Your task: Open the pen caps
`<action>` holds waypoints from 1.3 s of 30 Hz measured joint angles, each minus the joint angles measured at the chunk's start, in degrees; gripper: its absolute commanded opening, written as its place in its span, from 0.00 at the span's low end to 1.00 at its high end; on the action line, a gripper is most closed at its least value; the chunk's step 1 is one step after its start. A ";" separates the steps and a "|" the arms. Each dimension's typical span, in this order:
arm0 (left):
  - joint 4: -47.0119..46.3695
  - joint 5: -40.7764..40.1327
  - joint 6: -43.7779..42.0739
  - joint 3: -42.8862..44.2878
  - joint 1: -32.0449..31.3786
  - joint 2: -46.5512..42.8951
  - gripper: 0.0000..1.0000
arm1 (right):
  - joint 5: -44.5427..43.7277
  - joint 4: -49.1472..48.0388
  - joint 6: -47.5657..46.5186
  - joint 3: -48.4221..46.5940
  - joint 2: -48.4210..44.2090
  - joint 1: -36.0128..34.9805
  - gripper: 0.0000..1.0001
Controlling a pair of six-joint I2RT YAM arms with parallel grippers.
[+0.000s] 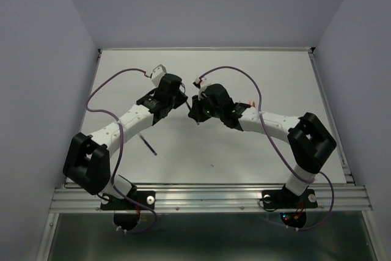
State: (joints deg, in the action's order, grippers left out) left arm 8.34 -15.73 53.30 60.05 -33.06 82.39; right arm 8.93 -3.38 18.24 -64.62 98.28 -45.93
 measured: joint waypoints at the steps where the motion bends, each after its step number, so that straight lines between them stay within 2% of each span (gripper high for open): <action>1: -0.15 0.37 -0.46 0.35 0.02 0.28 0.29 | -0.96 0.02 0.00 0.00 -0.04 0.00 0.01; 2: -0.35 0.52 -0.72 0.42 0.04 0.31 0.33 | -1.73 0.07 0.00 0.00 -0.11 0.00 0.01; 5: -0.90 0.63 -1.16 0.42 0.09 0.24 0.35 | -3.26 0.15 0.46 0.00 -0.48 -0.33 0.01; 9: -1.31 0.35 -1.38 0.33 0.17 -0.94 0.43 | -5.42 0.33 1.73 -0.02 -0.98 -0.85 0.01; 15: -1.60 0.26 -1.73 0.33 0.44 -3.39 0.43 | -6.78 0.35 3.02 -0.09 -1.11 -1.05 0.01; 33: -1.25 0.94 -2.14 0.33 0.50 -2.69 0.43 | -7.13 0.26 2.78 -1.36 -1.14 -1.05 0.01; 35: -1.20 1.14 -2.23 0.33 0.50 -2.19 0.41 | -7.13 0.28 2.73 -1.36 -1.14 -1.05 0.01; 39: -1.29 1.60 -2.32 0.33 0.52 -1.53 0.18 | -7.02 0.26 2.71 -1.38 -1.14 -1.05 0.01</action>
State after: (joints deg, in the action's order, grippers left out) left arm 7.05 -14.13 50.98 60.38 -32.53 80.86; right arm 1.91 -3.11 20.95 -66.00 97.14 -46.98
